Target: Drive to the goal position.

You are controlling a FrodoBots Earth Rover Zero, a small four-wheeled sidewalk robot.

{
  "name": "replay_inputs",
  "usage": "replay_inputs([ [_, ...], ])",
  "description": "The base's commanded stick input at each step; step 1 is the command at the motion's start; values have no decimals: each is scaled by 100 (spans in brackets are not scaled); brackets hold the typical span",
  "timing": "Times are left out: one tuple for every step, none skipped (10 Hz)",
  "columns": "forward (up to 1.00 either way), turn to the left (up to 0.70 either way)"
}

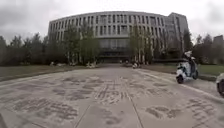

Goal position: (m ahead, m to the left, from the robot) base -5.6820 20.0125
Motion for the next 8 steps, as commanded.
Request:
replay_inputs([
  [70,1],
  [70,1],
  [70,1],
  [70,1],
  [70,1],
  [70,1],
  [70,1],
  [70,1],
])
